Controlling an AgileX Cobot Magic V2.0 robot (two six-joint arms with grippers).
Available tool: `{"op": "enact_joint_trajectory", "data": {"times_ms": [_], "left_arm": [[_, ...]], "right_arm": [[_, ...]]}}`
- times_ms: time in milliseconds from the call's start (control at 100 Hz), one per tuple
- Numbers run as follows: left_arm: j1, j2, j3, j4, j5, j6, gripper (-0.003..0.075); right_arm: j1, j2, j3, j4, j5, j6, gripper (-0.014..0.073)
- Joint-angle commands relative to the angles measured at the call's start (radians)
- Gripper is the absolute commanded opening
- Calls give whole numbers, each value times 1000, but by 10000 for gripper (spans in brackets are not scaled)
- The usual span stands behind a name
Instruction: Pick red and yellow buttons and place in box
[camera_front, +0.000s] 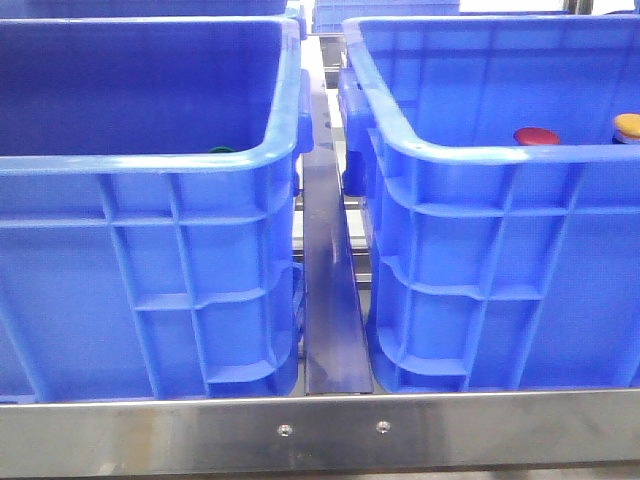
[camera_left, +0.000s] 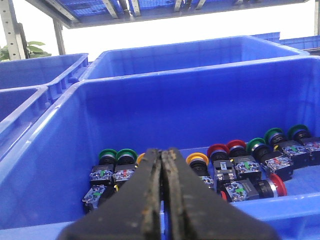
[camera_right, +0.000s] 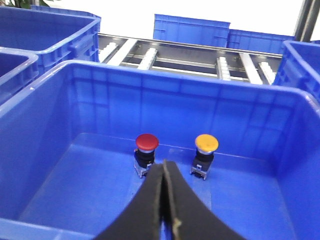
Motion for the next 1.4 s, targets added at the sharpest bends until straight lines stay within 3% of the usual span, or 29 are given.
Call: {"op": "enact_joint_trajectory", "data": {"times_ms": [0,410,1390], "left_arm": [[1,-28,56,-11,-82,-1,-19],[1,-28,56,-11,-82,-1,-19],[1,-28,56,-11,-82,-1,-19]], "right_arm": [[3,-1,20,-22,-146,19,-62],[-1,-172,252,-30,-311,19,-62],[-39,-214,250,-35,-358,19,-62]]}}
